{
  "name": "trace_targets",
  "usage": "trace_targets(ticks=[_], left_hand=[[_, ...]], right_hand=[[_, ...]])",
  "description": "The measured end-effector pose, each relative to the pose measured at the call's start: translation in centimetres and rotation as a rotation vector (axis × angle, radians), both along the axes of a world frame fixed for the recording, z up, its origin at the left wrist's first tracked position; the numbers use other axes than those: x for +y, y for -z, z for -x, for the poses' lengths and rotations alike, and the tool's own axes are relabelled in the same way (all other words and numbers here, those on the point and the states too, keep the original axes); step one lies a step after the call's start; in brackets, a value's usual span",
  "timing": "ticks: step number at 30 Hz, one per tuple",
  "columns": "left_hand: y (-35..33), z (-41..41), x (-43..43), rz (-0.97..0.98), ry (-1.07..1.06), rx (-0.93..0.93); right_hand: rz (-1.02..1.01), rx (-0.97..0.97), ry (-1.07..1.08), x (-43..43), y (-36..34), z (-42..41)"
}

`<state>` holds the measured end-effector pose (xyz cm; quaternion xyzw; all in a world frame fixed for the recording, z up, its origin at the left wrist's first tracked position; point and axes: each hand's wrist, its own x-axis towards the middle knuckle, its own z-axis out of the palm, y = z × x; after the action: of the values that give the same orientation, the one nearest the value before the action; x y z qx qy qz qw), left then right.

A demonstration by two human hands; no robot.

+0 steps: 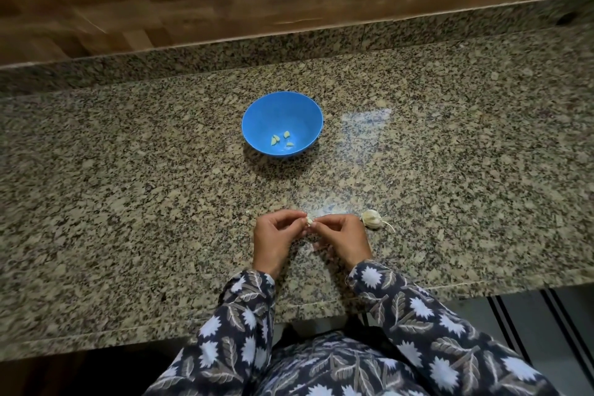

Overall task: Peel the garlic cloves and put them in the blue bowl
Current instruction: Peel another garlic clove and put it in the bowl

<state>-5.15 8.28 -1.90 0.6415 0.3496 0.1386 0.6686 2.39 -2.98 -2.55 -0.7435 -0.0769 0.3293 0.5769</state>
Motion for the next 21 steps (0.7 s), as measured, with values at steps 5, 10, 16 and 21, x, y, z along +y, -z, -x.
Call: trace_targets(ticks=[5,10,16,21], left_hand=[[0.2,0.0,-0.4,-0.057,-0.044,0.005],[0.0,0.1,-0.4,-0.047,-0.032,-0.005],[0.4,0.2,0.0,-0.11,0.023,0.004],[0.2,0.6,0.6,-0.07,0.092,-0.006]], right_hand=[[0.109,-0.196,-0.054,0.1,0.0,0.1],[0.132,-0.25,-0.067,0.0,-0.2,0.3],[0.197,-0.312,-0.079,-0.2,-0.3,0.2],[0.167,-0.231,-0.061,-0.2,0.1,0.3]])
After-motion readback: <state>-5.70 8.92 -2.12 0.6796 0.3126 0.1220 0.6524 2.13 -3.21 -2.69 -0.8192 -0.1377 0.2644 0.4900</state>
